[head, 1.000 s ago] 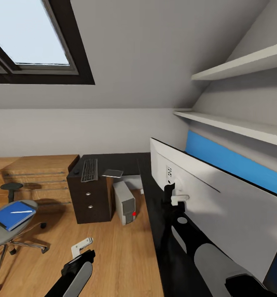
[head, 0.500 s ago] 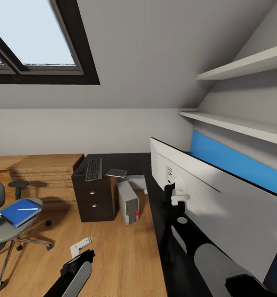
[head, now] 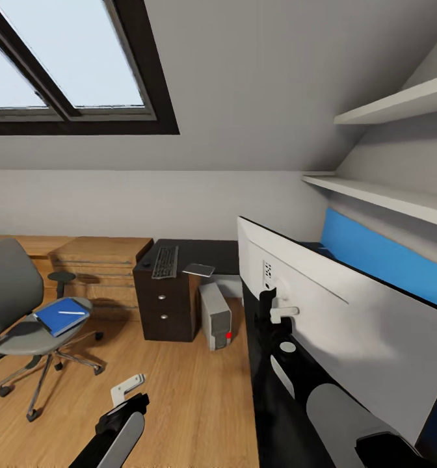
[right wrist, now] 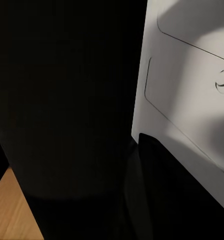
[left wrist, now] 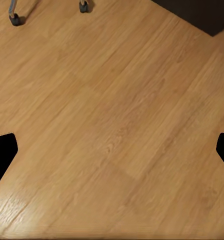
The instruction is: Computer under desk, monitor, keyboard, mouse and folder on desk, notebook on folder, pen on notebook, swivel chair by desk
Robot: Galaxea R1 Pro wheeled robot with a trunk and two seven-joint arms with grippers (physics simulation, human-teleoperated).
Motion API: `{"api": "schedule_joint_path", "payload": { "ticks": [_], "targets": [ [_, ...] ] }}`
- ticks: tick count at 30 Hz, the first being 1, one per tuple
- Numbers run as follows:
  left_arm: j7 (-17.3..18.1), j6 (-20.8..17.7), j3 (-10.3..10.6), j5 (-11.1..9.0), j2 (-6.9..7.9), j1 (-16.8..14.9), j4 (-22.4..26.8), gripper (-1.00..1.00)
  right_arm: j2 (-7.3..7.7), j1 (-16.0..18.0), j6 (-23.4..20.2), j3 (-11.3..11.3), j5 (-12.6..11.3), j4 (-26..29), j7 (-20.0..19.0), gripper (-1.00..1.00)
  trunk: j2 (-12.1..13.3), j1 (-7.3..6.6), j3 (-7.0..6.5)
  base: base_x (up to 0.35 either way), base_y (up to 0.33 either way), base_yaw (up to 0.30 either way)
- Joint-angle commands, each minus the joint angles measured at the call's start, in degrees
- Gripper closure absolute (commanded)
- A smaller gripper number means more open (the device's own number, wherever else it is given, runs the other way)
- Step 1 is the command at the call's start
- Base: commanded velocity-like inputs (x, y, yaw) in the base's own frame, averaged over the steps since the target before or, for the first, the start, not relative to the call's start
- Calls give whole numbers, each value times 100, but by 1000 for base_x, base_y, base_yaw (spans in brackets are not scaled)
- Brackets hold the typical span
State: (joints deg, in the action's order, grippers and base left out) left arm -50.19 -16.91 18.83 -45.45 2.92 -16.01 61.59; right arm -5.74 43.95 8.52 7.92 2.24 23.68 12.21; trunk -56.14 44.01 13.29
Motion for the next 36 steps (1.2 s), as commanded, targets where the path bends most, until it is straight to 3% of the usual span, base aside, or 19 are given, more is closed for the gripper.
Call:
{"api": "schedule_joint_path", "payload": {
  "ticks": [1, 9, 27, 36],
  "targets": [
    [-30, -25, 18, -28, 6, -7, 9, -100, 3, 9, 9, 51, 38, 5, 63, 100, -7, 0, 7, -16, -173, 212],
    [-17, -23, -87, -34, 7, -7, 2, -100, 2, 9, 9, 60, 17, 8, 40, 100, -7, 0, 7, -112, -182, 80],
    [-17, -23, -100, -34, 7, -7, 2, -100, 3, 9, 9, 52, 20, -21, 10, 100, -7, 0, 7, -105, -13, 0],
    [-17, -23, -103, -40, 7, -6, 2, -100, 3, 9, 9, 55, 36, -29, 17, 100, -7, 0, 7, -165, -171, 0]
  ]
}}
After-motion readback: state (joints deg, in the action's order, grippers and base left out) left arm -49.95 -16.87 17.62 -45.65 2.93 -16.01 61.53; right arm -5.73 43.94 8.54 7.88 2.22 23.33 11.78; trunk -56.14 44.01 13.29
